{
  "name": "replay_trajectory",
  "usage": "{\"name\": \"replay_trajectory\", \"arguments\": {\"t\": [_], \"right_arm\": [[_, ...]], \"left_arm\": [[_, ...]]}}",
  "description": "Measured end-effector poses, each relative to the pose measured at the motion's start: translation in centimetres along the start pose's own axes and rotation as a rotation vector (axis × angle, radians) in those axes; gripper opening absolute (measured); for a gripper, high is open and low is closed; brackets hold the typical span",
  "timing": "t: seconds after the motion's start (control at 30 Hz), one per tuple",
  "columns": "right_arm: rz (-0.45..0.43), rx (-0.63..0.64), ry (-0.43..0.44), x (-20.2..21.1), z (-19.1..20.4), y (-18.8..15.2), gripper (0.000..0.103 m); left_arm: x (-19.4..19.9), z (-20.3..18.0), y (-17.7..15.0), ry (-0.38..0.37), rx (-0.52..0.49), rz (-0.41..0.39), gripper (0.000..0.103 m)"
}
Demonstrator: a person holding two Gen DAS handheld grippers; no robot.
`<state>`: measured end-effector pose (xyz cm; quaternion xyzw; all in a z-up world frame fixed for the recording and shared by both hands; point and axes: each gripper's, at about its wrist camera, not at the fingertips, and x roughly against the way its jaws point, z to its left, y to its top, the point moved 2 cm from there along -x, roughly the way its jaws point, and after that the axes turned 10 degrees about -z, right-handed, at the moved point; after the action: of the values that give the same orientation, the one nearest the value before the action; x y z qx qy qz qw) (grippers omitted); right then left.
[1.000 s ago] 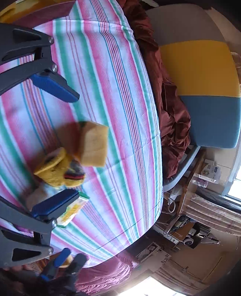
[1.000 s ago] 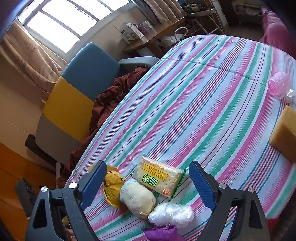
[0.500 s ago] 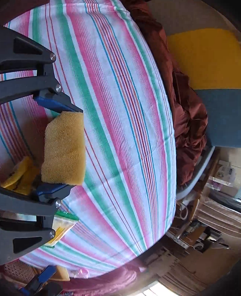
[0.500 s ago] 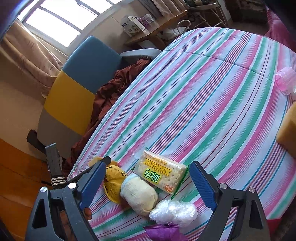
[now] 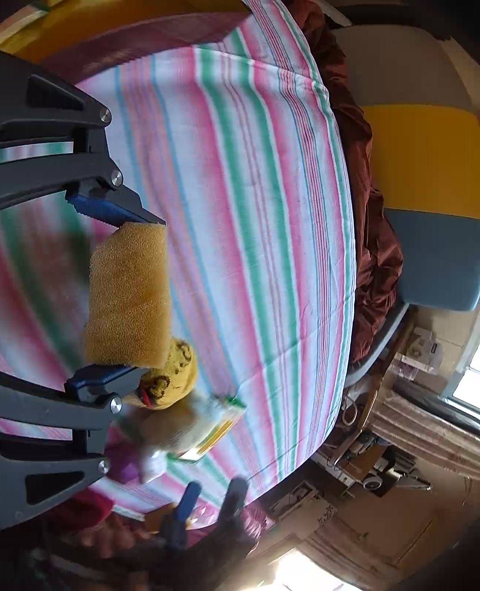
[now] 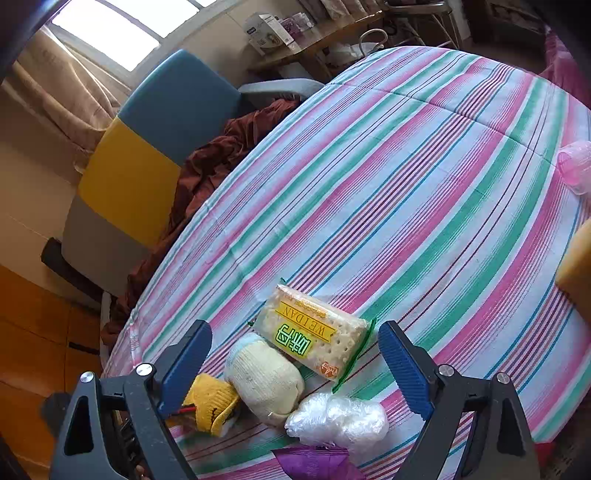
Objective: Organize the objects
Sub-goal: 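Grasp a second yellow sponge with the left gripper while the right gripper moves to the yellow knit sock, then grasp the yellow knit sock with the right gripper while the left gripper carries the sponge toward the tin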
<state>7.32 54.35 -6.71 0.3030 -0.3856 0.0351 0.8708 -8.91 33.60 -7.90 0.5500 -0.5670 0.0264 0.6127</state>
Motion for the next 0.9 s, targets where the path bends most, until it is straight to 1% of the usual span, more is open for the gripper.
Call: {"name": "replay_trajectory", "arguments": {"t": [0.1,0.23,0.3,0.33,0.4,0.5,0.6,0.7,0.77,0.83,0.9], "right_arm": [[0.021,0.036,-0.011,-0.5,0.4,-0.4,0.092],[0.027,0.058,-0.024,-0.7,0.6,-0.7,0.092],[0.024,0.065,0.007,-0.5,0.9,-0.7,0.092],[0.016,0.078,0.045,-0.2,1.5,-0.8,0.092],[0.005,0.146,0.130,0.4,3.4,-1.2,0.092],[-0.001,0.289,0.184,0.7,6.7,-2.7,0.092],[0.017,0.413,0.162,0.2,8.5,-4.5,0.092],[0.031,0.450,0.201,0.4,9.0,-5.6,0.091],[0.030,0.501,0.217,0.2,10.1,-6.4,0.091],[0.056,0.534,0.238,-0.1,10.9,-7.6,0.091],[0.081,0.573,0.217,-1.4,11.9,-8.6,0.091]], "left_arm": [[2.3,-0.6,-1.8,-0.027,-0.009,-0.012,0.063],[4.6,-1.5,-4.2,-0.064,-0.032,-0.012,0.063],[6.0,-1.7,-5.2,-0.074,-0.047,-0.017,0.063],[6.7,-1.8,-5.7,-0.079,-0.055,-0.022,0.063],[7.7,-1.6,-6.4,-0.080,-0.056,-0.034,0.063],[8.9,-0.9,-7.1,-0.075,-0.049,-0.050,0.063],[9.9,0.0,-7.6,-0.067,-0.021,-0.064,0.063],[10.8,0.8,-8.1,-0.063,0.010,-0.081,0.063],[11.3,1.4,-8.4,-0.058,0.026,-0.094,0.063],[11.9,1.9,-8.5,-0.061,0.043,-0.105,0.063],[12.3,2.2,-8.6,-0.060,0.051,-0.114,0.063]]}}
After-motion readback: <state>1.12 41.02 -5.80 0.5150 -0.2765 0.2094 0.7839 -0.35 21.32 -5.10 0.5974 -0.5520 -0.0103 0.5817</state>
